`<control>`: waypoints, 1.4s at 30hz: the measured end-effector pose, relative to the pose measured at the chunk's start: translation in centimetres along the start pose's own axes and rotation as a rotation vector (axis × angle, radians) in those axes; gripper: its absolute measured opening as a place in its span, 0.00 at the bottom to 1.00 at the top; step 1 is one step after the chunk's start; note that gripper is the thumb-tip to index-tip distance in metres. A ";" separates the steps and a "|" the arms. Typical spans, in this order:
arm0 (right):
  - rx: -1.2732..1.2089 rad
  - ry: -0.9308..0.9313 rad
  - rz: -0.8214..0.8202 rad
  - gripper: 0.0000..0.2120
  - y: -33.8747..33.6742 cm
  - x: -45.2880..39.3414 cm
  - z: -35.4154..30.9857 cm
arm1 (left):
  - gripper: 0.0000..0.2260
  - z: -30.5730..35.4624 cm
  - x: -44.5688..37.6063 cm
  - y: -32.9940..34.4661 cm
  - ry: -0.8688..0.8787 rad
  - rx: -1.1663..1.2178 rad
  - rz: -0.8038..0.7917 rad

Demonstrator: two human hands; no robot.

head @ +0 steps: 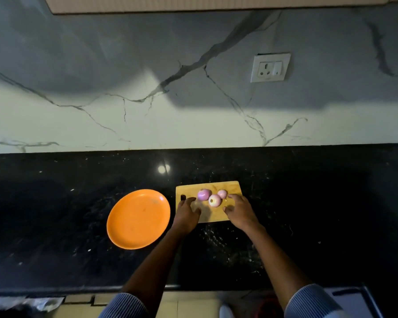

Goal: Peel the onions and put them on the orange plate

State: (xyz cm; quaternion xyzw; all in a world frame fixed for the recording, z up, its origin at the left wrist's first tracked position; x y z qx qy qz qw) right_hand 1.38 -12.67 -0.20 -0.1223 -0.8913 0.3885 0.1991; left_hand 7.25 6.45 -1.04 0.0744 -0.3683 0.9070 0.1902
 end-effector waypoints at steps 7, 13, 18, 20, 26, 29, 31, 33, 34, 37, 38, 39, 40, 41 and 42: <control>0.113 0.148 0.011 0.26 0.5 -3.7 3.0 | 0.21 -1.1 -2.7 0.7 -0.067 0.040 0.106; 0.187 0.156 0.014 0.25 1.0 -4.8 3.8 | 0.21 -2.1 -3.4 1.3 -0.112 0.045 0.109; 0.194 0.158 0.030 0.25 1.0 -4.3 3.8 | 0.20 -2.9 -3.1 1.5 -0.119 0.079 0.106; 0.200 0.157 0.037 0.25 0.9 -3.8 4.0 | 0.20 -2.9 -2.8 1.5 -0.115 0.081 0.100; 0.185 0.171 0.038 0.25 1.1 -0.9 5.1 | 0.19 -2.9 -0.2 2.2 -0.117 0.118 0.094; 0.193 0.171 0.036 0.25 1.2 0.5 5.8 | 0.19 -3.3 1.5 2.6 -0.117 0.134 0.097; 0.198 0.176 0.030 0.26 1.3 1.4 6.1 | 0.19 -3.5 2.5 2.9 -0.120 0.145 0.077; 0.199 0.176 0.020 0.26 1.4 2.0 6.4 | 0.19 -3.7 3.1 3.0 -0.114 0.147 0.062; 0.195 0.175 0.005 0.26 1.3 2.3 6.3 | 0.19 -3.5 3.5 2.8 -0.111 0.149 0.052; 0.193 0.142 -0.028 0.27 1.1 2.6 6.3 | 0.19 -3.5 3.7 2.4 -0.098 0.147 0.037; 0.199 0.130 -0.031 0.27 0.8 2.9 6.2 | 0.19 -3.4 3.9 2.1 -0.101 0.145 0.032; 0.209 0.114 -0.021 0.27 0.7 3.0 6.2 | 0.19 -3.5 3.8 2.0 -0.096 0.140 0.037; 0.219 0.101 -0.006 0.27 0.4 3.1 5.9 | 0.19 -3.3 4.0 1.8 -0.091 0.128 0.042; 0.220 0.086 0.017 0.27 0.1 3.1 5.6 | 0.18 -3.2 3.9 1.7 -0.074 0.115 0.056; 0.222 0.072 0.040 0.27 -0.3 3.1 4.9 | 0.18 -2.9 3.8 1.5 -0.063 0.102 0.080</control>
Point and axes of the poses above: each hand's wrist, its own x-axis away from the middle knuckle, its own y-axis out of the palm, z = x × y, the point moved 4 cm from there along -x, towards the middle knuckle
